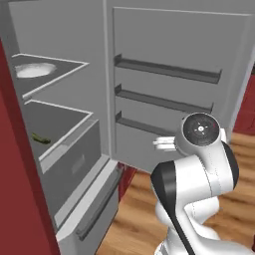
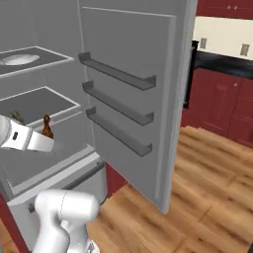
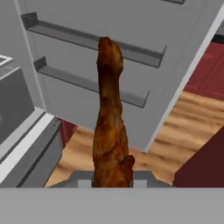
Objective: Transport the chicken drumstick from the fridge to the microwave and turn on the microwave.
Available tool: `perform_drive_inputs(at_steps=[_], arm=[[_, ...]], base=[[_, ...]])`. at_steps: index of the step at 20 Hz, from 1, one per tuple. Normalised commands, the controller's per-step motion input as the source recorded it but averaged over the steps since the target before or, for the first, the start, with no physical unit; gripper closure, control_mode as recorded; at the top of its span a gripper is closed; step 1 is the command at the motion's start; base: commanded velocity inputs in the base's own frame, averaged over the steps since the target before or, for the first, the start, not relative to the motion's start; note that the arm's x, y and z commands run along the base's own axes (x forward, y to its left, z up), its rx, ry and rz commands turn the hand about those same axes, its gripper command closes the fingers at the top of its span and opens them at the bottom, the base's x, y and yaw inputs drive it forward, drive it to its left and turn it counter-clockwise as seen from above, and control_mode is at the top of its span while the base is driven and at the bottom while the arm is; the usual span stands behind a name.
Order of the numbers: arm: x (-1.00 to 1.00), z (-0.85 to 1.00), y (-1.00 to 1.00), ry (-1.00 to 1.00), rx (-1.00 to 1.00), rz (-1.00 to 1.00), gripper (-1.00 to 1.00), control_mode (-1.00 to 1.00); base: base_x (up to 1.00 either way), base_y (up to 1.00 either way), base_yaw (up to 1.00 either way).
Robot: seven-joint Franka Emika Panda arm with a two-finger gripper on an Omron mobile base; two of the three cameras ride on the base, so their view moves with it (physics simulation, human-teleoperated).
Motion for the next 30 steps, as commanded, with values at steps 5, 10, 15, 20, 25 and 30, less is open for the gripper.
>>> perform_drive_inputs(at_steps=[5,10,15,20,25,30], arm=[[0.00,0.00,0.00,0.00,0.00,0.00,1.00,1.00],[0.00,0.00,0.00,0.00,0.00,0.00,1.00,1.00],[0.00,0.00,0.00,0.00,0.00,0.00,1.00,1.00],[0.00,0.00,0.00,0.00,0.00,0.00,1.00,1.00],[0.00,0.00,0.00,0.00,0.00,0.00,1.00,1.00],[0.00,0.00,0.00,0.00,0.00,0.00,1.00,1.00]], base=[[-0.69,0.15,-0.57],[-0.68,0.11,-0.57],[-0.68,0.07,-0.55],[-0.70,0.11,-0.55],[-0.71,0.14,-0.55],[-0.74,0.08,-0.50]])
